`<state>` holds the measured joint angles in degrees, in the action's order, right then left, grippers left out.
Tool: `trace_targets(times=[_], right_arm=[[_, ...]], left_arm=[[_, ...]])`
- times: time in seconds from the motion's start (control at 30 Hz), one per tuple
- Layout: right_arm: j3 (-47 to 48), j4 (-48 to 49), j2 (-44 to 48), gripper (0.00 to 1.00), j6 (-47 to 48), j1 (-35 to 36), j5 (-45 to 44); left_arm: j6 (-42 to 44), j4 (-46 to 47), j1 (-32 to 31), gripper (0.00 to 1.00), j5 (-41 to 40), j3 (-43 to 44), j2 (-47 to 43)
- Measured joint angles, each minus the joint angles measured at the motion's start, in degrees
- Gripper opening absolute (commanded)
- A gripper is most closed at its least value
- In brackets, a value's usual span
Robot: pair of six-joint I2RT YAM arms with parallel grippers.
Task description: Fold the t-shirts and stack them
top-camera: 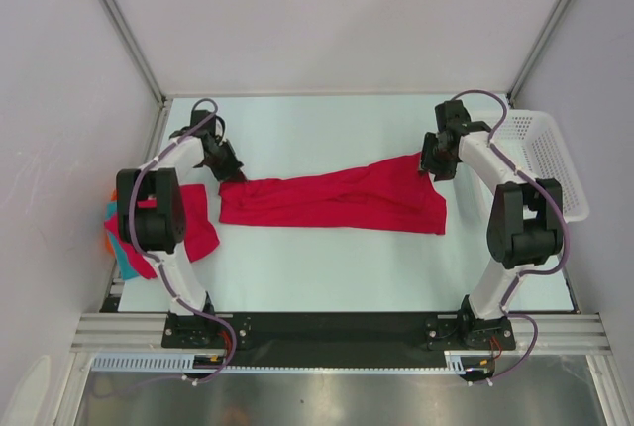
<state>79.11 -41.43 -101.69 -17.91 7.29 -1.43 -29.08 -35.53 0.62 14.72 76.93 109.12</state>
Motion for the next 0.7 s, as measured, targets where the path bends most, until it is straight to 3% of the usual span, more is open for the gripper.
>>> trace_targets(times=[0.33, 0.7], right_arm=[[0.0, 0.15, -0.04, 0.49, 0.04, 0.0, 0.44], [-1.05, 0.17, 3.15, 0.5, -0.02, 0.48, 1.68]], left_arm=[[0.5, -2.21, -1.42, 0.0, -1.55, -6.12, -13.62], [0.68, -4.83, -1.42, 0.02, -7.37, -21.77, -28.52]])
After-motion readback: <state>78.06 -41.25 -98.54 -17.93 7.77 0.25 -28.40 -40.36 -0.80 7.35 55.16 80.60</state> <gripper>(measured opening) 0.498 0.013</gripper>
